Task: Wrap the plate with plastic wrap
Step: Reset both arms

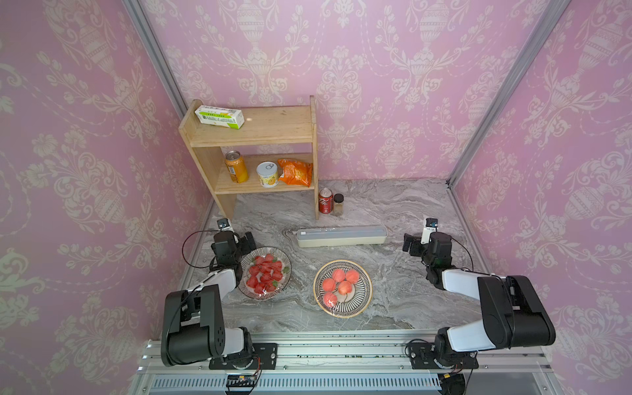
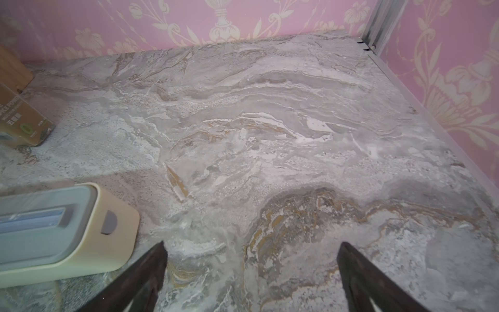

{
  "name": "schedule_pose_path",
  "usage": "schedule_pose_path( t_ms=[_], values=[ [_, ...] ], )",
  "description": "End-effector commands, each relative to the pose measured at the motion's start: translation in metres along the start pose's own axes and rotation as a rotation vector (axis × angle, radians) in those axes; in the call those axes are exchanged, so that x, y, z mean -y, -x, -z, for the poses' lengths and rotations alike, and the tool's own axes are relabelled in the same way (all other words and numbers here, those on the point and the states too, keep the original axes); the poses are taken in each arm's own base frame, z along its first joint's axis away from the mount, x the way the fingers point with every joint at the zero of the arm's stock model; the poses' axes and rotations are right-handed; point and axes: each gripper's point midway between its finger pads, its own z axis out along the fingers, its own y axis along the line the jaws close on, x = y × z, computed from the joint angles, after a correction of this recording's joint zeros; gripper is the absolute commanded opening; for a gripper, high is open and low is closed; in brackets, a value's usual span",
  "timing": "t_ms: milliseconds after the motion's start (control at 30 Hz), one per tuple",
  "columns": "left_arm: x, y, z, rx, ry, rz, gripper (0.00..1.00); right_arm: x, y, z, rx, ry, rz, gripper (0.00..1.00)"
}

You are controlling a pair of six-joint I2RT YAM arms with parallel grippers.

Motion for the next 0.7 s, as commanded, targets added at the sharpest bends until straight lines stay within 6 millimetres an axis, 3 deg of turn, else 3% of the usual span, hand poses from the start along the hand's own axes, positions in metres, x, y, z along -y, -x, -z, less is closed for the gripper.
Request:
schedule_pose_path(
  t_ms=[0, 100, 233, 333, 567, 667],
  values=[
    [0.016, 0.033, 0.0, 0.12, -0.091, -0.047, 0.99, -0.011, 0.012, 0.0, 0.079, 0.052, 0.044, 1.0],
    [0.027, 0.015, 0.003, 0.033, -0.14, -0.011, 0.99, -0.011, 0.012, 0.0, 0.071, 0.048, 0.046, 1.0],
    [0.027, -0.014, 0.002, 0.044, -0.144, 0.004, 0.99, -0.014, 0.012, 0.0, 0.07, 0.061, 0.056, 1.0],
    [0.03, -0.008, 0.002, 0.135, -0.149, -0.008, 0.99, -0.017, 0.011, -0.001, 0.058, 0.081, 0.063, 1.0],
    [0.053, -0.022, -0.004, 0.13, -0.258, -0.081, 0.99, -0.017, 0.012, -0.001, 0.062, 0.081, 0.065, 1.0],
    [0.052, -0.029, -0.007, 0.159, -0.243, -0.084, 0.99, -0.018, 0.011, -0.001, 0.058, 0.083, 0.065, 1.0]
  ],
)
